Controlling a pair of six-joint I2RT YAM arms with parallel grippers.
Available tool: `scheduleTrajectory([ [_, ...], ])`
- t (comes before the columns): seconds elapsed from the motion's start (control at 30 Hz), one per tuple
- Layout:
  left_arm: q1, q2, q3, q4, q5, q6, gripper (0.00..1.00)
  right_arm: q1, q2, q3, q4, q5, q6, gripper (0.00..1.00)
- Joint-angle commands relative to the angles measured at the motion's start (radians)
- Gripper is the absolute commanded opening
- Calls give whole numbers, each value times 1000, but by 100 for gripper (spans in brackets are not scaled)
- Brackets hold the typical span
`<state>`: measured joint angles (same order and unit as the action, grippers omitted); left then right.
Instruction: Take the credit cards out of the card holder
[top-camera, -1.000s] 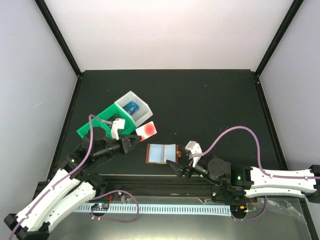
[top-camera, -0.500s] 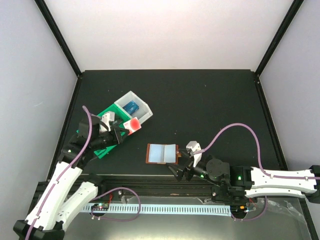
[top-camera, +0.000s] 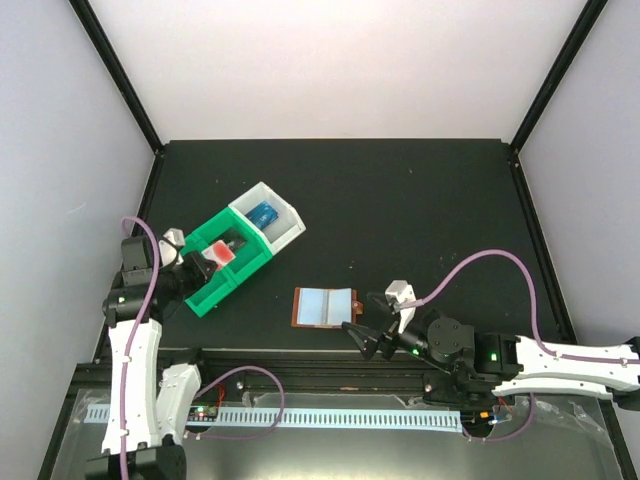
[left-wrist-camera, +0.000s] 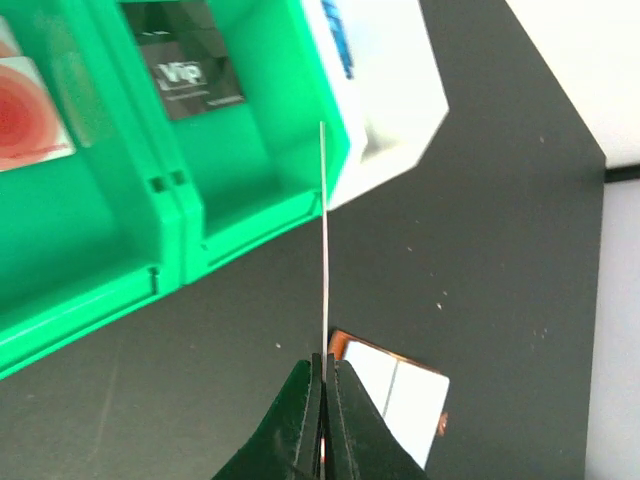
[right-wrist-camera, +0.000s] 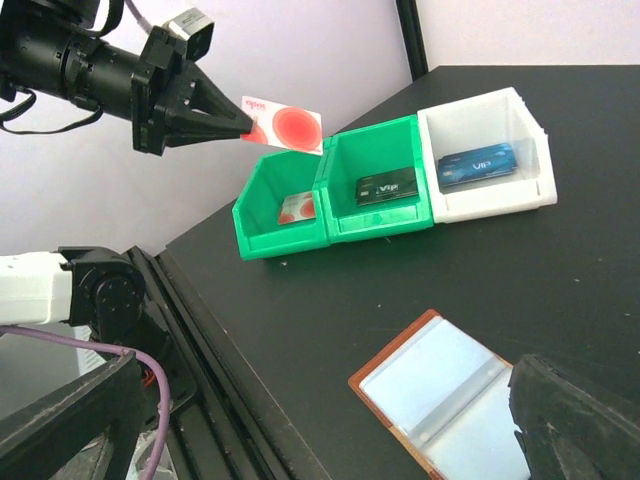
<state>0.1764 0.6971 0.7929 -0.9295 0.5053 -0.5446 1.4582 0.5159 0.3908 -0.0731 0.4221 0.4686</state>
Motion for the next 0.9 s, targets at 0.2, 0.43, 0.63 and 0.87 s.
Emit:
scheduleTrajectory([
  [0.2,297,99,-3,-74,98,167,1,4,-85,-29,-44,68,-31,100],
  [0.43,365,225,13,-37,80,230,2,4,-100,-24,-57,77,-43,100],
  [0.63,370,296,-32,61,92,218,2,4,-104,-14,-72,96,-56,100],
  [0.87,370,428,-20,116,52,226,2,4,-101,-5,-61,121,-72,100],
])
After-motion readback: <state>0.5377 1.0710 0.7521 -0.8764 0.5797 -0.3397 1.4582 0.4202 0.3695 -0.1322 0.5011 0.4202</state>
